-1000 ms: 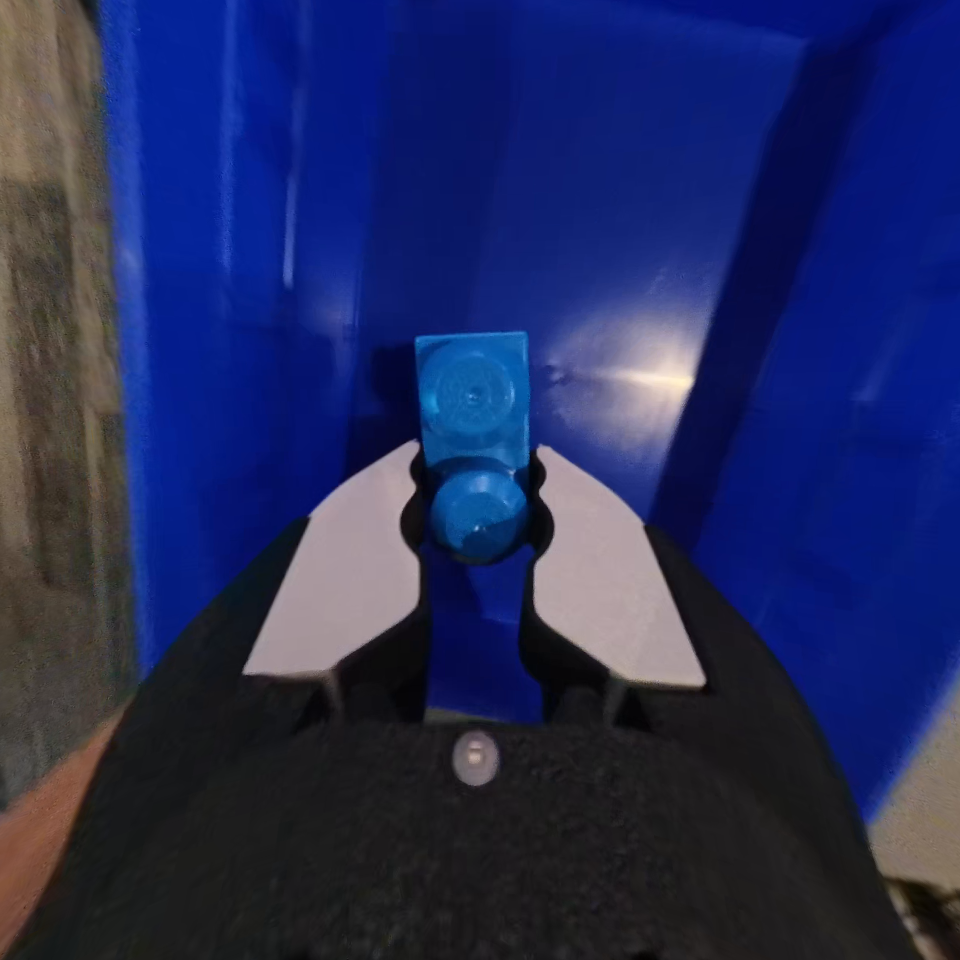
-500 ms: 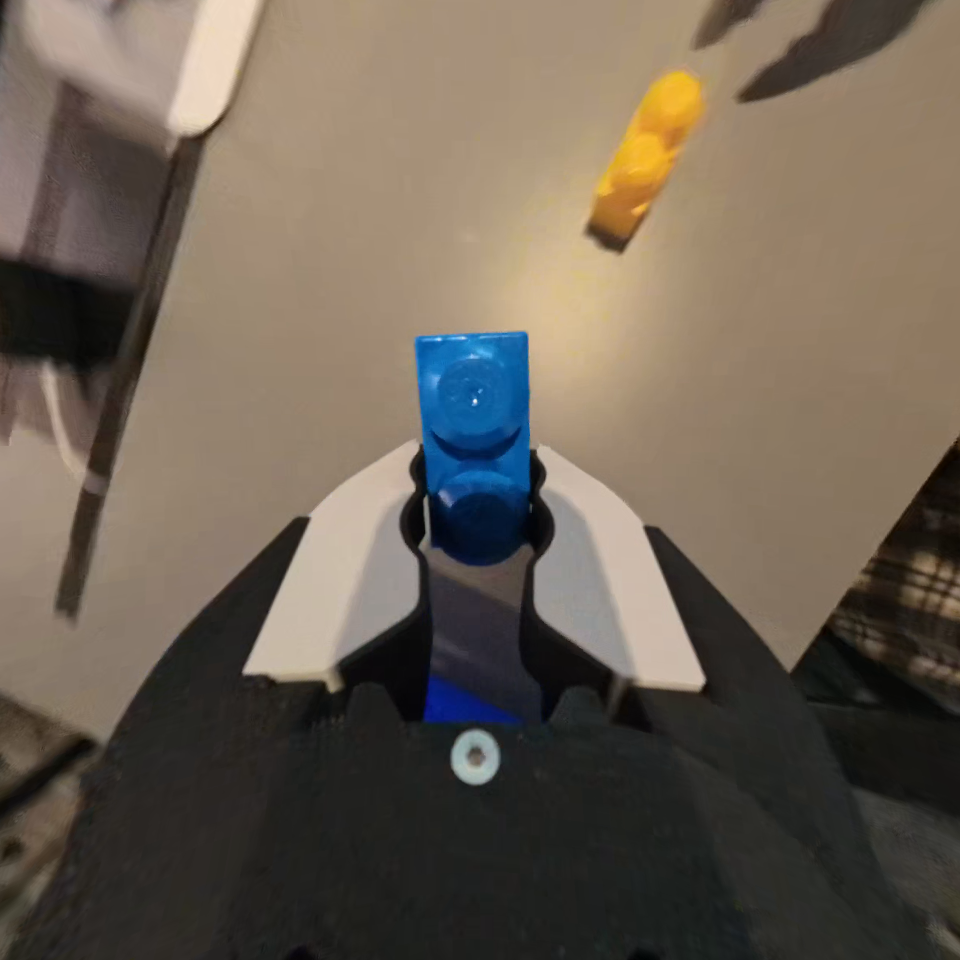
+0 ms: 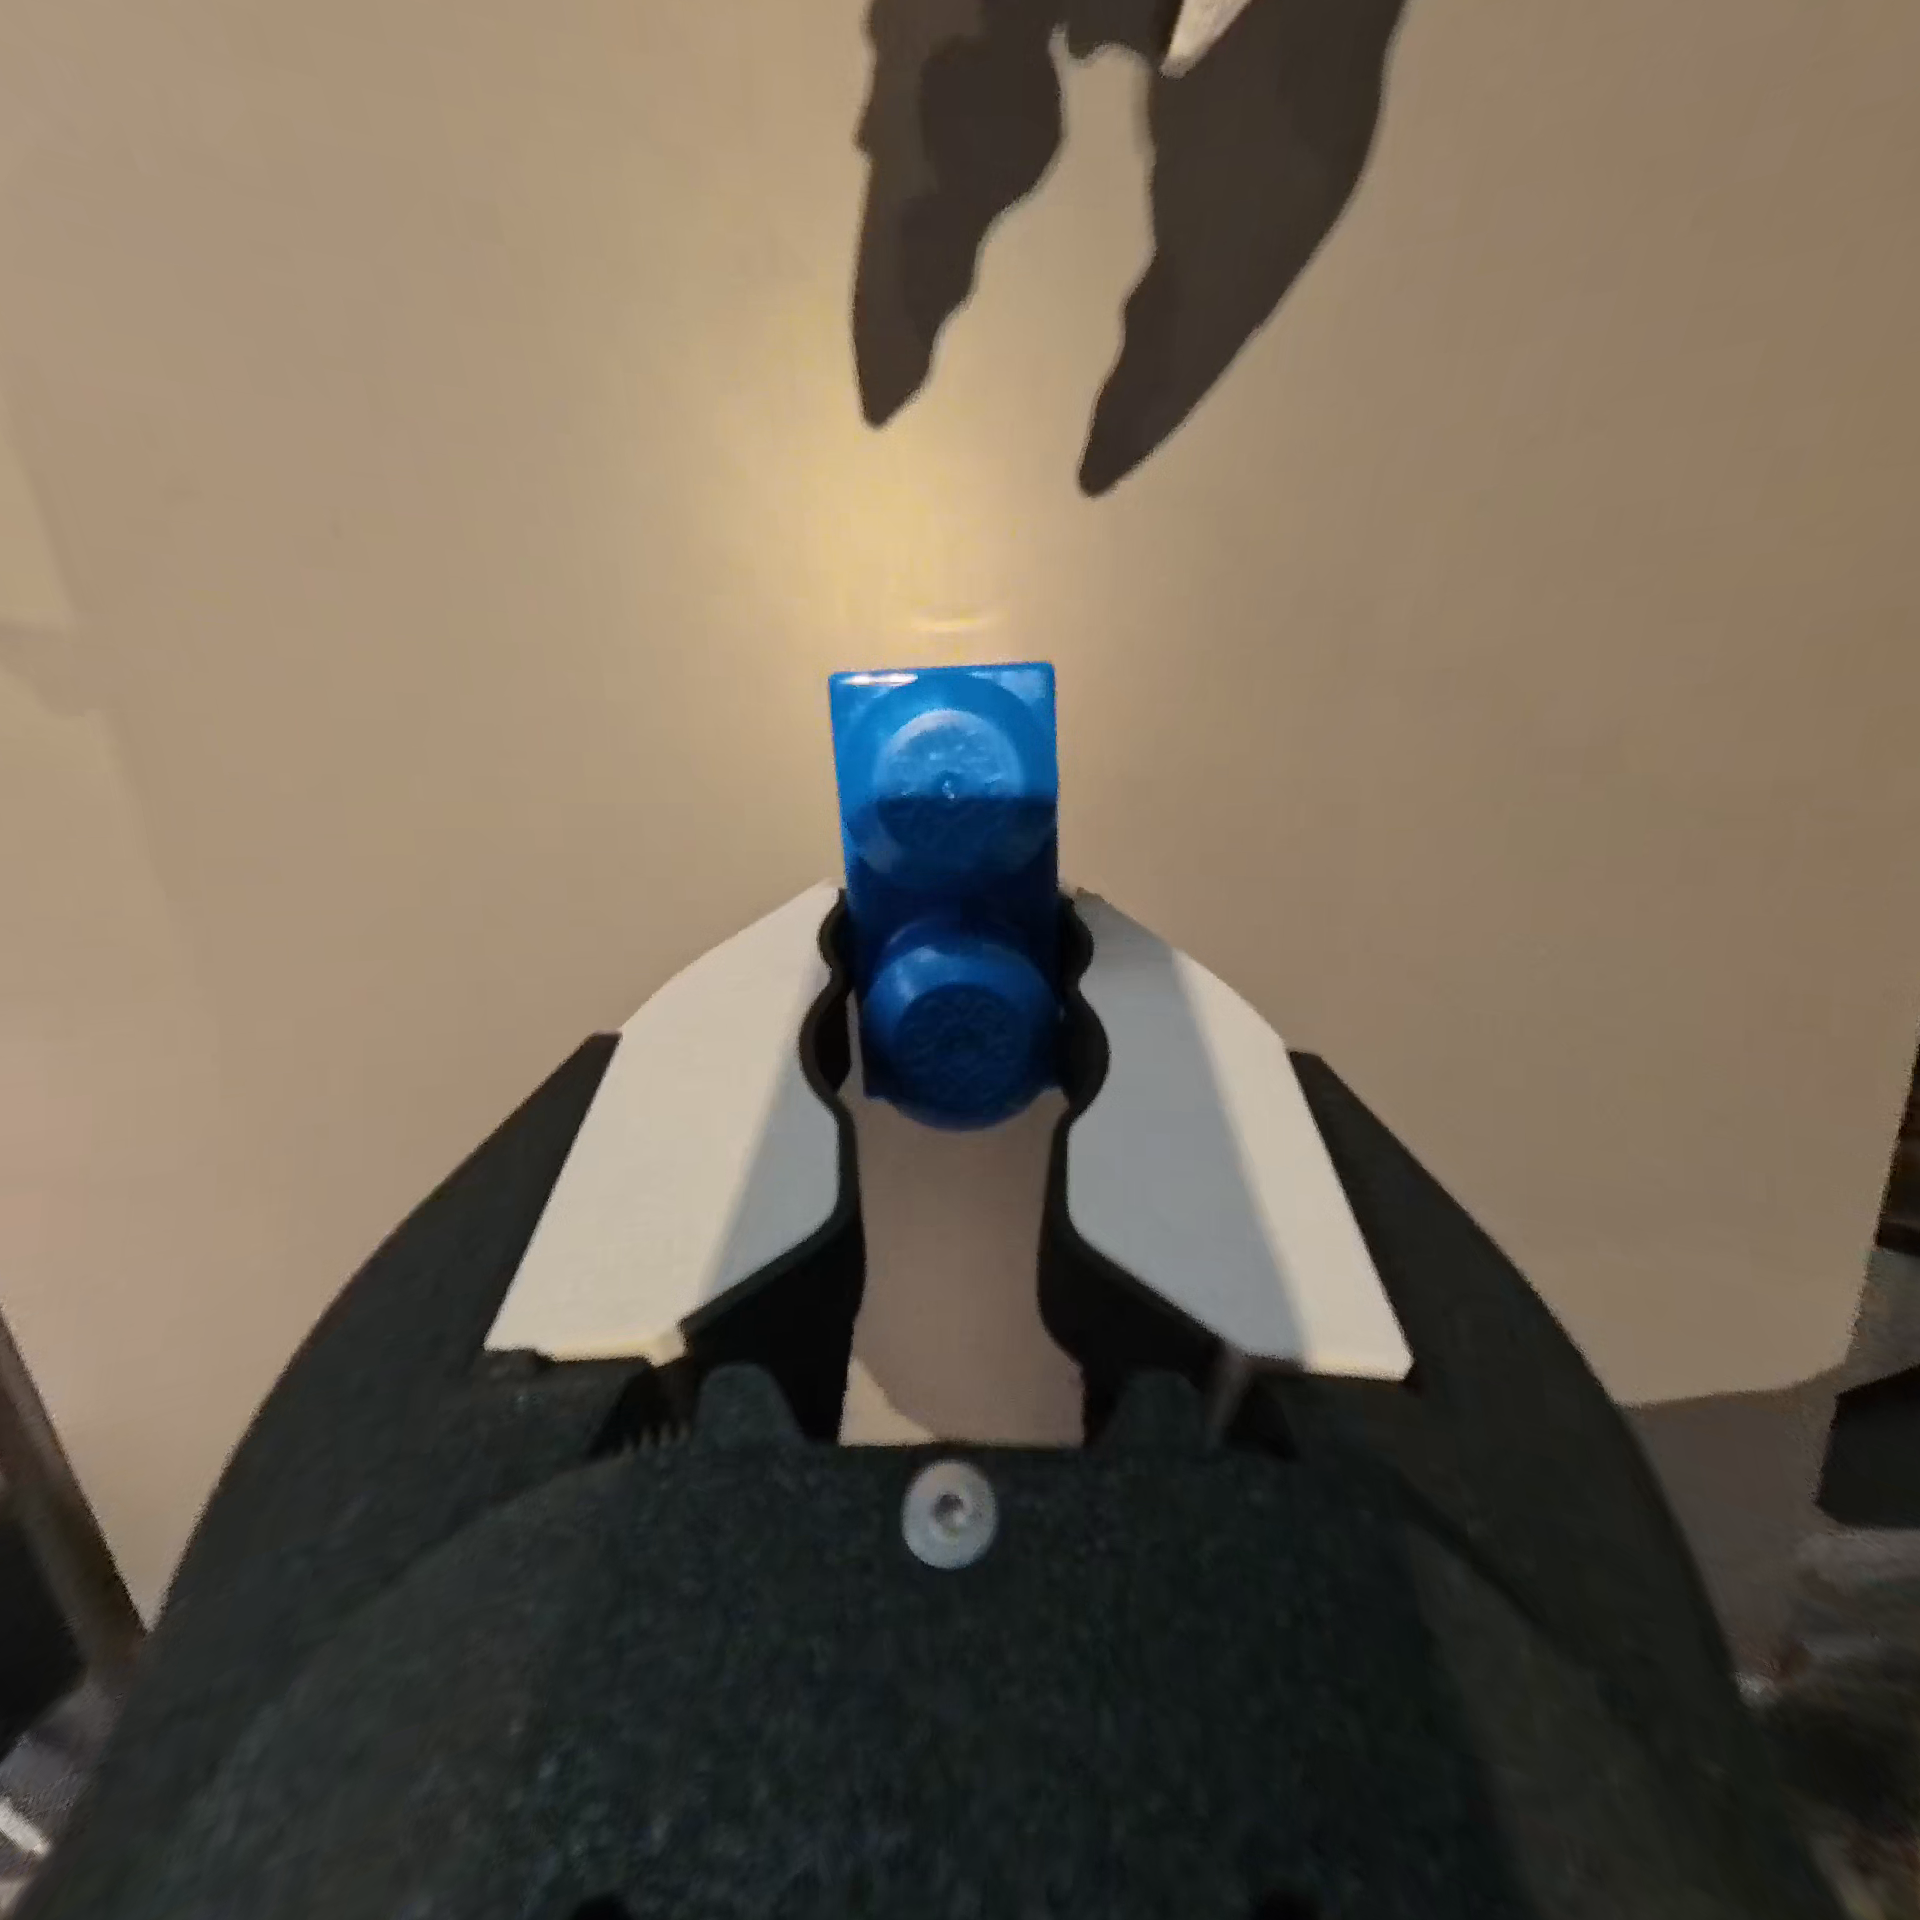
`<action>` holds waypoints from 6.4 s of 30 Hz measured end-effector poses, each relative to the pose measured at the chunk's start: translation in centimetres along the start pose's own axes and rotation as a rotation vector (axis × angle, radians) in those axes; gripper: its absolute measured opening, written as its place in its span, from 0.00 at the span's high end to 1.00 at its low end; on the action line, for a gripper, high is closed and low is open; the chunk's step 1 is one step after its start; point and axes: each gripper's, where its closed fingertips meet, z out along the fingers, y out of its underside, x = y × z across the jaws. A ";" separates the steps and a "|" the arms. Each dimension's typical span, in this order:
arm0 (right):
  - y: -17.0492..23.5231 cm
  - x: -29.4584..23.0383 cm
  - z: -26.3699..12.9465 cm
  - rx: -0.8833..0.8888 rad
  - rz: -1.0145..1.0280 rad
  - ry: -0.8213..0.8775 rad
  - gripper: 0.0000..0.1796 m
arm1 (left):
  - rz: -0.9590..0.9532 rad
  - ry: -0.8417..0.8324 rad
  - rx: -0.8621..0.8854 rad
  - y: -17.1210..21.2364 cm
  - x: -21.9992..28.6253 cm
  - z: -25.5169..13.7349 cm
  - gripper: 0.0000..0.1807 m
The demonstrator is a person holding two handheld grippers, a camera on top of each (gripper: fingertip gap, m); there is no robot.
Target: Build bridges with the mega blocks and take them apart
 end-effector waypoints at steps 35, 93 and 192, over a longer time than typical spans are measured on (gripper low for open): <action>0.7 -1.2 1.3 -0.024 0.001 -0.052 0.68 | -0.053 0.000 0.147 -0.2 -0.6 0.0 0.66; -1.8 -3.4 11.2 -0.148 -0.019 -0.235 0.82 | -0.419 -0.213 1.021 5.4 -1.8 -5.2 0.77; 5.8 11.4 -34.2 -1.011 -0.097 -0.026 0.81 | -0.194 -0.271 0.896 -3.2 2.5 0.1 0.70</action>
